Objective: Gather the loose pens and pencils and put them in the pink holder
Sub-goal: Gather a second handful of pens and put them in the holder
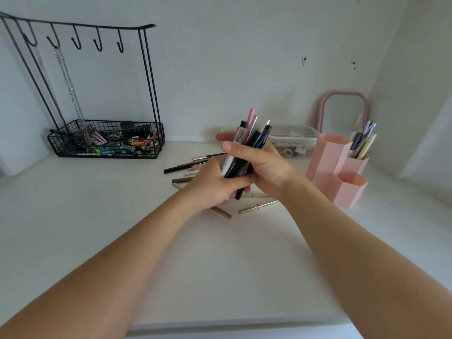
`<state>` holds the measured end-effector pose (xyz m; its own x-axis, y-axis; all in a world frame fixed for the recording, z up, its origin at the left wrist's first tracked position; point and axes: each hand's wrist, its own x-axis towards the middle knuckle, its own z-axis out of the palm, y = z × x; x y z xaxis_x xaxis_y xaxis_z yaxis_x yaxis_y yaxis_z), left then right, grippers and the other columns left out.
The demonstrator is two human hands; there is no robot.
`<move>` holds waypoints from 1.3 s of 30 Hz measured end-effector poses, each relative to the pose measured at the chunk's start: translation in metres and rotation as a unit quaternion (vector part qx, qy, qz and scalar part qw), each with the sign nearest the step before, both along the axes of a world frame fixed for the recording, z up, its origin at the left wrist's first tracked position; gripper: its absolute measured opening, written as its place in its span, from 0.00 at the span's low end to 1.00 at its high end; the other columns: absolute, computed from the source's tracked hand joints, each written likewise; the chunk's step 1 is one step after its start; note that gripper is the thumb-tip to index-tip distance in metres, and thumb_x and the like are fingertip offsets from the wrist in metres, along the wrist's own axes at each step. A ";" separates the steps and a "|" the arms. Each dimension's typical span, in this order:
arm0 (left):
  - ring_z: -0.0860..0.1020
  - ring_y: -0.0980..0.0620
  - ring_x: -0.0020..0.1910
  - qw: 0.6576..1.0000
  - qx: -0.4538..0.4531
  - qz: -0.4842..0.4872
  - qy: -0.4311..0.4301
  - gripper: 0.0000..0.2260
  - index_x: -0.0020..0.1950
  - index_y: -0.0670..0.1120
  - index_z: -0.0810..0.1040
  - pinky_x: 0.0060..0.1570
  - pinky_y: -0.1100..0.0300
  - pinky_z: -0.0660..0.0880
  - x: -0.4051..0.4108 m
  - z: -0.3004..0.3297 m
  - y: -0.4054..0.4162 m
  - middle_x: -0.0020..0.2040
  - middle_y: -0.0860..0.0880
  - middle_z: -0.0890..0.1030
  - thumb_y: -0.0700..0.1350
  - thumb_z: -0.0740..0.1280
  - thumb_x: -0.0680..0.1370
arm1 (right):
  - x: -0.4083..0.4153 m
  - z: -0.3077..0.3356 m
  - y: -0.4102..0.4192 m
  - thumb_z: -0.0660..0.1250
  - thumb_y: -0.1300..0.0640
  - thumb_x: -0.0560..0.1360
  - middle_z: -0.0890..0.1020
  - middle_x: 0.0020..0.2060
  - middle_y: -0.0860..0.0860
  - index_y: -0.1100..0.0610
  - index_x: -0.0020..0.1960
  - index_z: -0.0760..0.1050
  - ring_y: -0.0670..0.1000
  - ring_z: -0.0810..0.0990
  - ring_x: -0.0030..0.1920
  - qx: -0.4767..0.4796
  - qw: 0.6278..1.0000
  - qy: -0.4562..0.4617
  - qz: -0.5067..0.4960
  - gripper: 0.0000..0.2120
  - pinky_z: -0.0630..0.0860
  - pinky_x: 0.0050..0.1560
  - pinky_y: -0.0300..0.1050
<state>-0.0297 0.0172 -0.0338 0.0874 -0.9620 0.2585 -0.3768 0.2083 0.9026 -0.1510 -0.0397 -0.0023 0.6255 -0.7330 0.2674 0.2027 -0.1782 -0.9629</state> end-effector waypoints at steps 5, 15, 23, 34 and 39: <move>0.78 0.55 0.32 0.998 0.030 0.006 0.057 0.11 0.56 0.44 0.79 0.27 0.63 0.70 -0.005 -0.002 -0.002 0.37 0.49 0.82 0.41 0.74 0.75 | 0.008 -0.001 0.003 0.71 0.59 0.76 0.80 0.38 0.58 0.61 0.39 0.76 0.57 0.84 0.45 0.051 0.997 -0.046 -0.039 0.09 0.82 0.44 0.51; 0.86 0.48 0.47 0.986 -0.031 0.087 0.138 0.17 0.58 0.48 0.77 0.46 0.52 0.83 0.011 -0.010 -0.014 0.46 0.49 0.86 0.46 0.79 0.73 | -0.013 0.004 -0.035 0.71 0.55 0.74 0.78 0.25 0.51 0.55 0.28 0.75 0.52 0.76 0.30 0.006 0.950 -0.061 -0.306 0.16 0.78 0.42 0.50; 0.81 0.56 0.36 0.991 -0.082 0.104 0.033 0.08 0.50 0.46 0.80 0.34 0.60 0.77 0.015 -0.017 -0.015 0.40 0.44 0.84 0.48 0.74 0.77 | -0.014 -0.022 -0.047 0.72 0.57 0.74 0.80 0.27 0.51 0.59 0.37 0.75 0.46 0.77 0.27 -0.038 0.950 0.095 -0.295 0.10 0.75 0.36 0.40; 0.79 0.36 0.38 0.986 -0.124 0.108 -0.013 0.04 0.46 0.47 0.81 0.41 0.44 0.78 0.023 -0.024 -0.015 0.39 0.39 0.83 0.45 0.74 0.78 | -0.068 0.050 -0.037 0.71 0.61 0.73 0.77 0.24 0.51 0.58 0.36 0.74 0.54 0.75 0.29 -0.015 0.927 -0.158 -0.339 0.09 0.75 0.40 0.52; 0.79 0.37 0.39 0.986 -0.132 0.102 -0.027 0.03 0.46 0.49 0.81 0.42 0.43 0.79 0.022 -0.024 -0.012 0.38 0.41 0.83 0.45 0.73 0.78 | -0.104 0.095 -0.061 0.71 0.63 0.72 0.76 0.24 0.52 0.57 0.35 0.72 0.54 0.75 0.27 0.020 0.910 -0.190 -0.368 0.11 0.77 0.40 0.51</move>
<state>-0.0076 0.0055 -0.0580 0.2505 -0.8248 0.5068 -0.4816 0.3480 0.8043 -0.2552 -0.1004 0.0930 -0.1711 -0.9296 0.3264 0.3625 -0.3675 -0.8565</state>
